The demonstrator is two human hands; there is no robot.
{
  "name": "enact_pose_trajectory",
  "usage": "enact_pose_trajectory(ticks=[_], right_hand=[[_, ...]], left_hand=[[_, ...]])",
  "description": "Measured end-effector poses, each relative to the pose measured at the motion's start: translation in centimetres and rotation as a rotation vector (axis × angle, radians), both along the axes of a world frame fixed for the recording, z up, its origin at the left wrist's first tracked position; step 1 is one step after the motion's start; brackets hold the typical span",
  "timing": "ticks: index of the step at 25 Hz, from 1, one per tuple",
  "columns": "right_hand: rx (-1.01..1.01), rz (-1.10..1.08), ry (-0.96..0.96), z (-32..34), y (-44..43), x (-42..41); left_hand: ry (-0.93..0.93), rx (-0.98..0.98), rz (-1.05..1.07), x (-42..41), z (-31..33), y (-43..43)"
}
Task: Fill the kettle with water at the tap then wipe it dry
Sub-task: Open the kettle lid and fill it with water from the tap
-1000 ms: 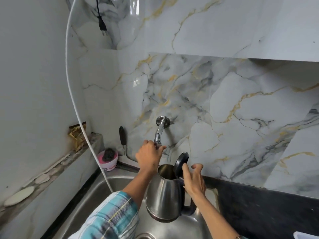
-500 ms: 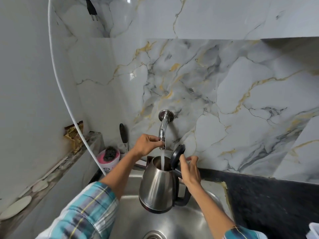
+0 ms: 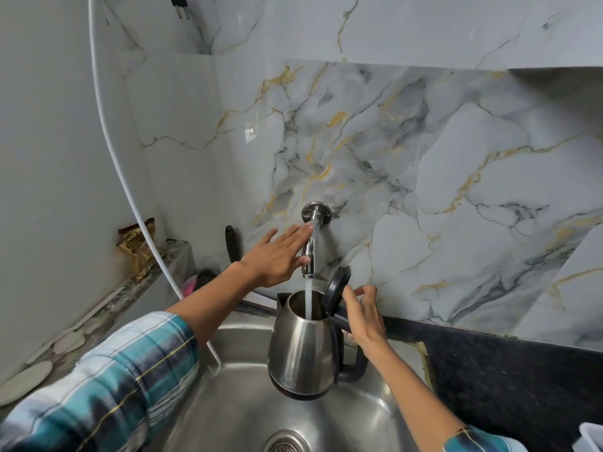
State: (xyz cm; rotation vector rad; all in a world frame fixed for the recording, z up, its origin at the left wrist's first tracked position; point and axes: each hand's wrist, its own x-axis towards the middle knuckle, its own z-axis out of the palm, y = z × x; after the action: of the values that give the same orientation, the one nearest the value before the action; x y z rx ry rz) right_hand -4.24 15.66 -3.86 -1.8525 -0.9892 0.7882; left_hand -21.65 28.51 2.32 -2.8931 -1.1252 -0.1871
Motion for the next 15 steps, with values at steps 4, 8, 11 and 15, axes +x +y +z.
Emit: enact_pose_trajectory(ticks=[4,8,11,15], right_hand=[[-0.004,0.03,-0.017,0.5,-0.4,-0.1],[0.004,0.06,-0.018,0.5,-0.9,-0.1],[0.007,0.078,-0.054,0.7,-1.1,0.0],[0.012,0.061,-0.063,0.7,-1.2,0.2]], left_hand=[[0.003,-0.037,0.01,0.1,-0.2,0.1],[-0.011,-0.041,0.022,0.2,-0.5,0.0],[-0.014,-0.052,0.021,0.3,-0.6,0.0],[-0.021,-0.063,0.034,0.4,-0.6,-0.1]])
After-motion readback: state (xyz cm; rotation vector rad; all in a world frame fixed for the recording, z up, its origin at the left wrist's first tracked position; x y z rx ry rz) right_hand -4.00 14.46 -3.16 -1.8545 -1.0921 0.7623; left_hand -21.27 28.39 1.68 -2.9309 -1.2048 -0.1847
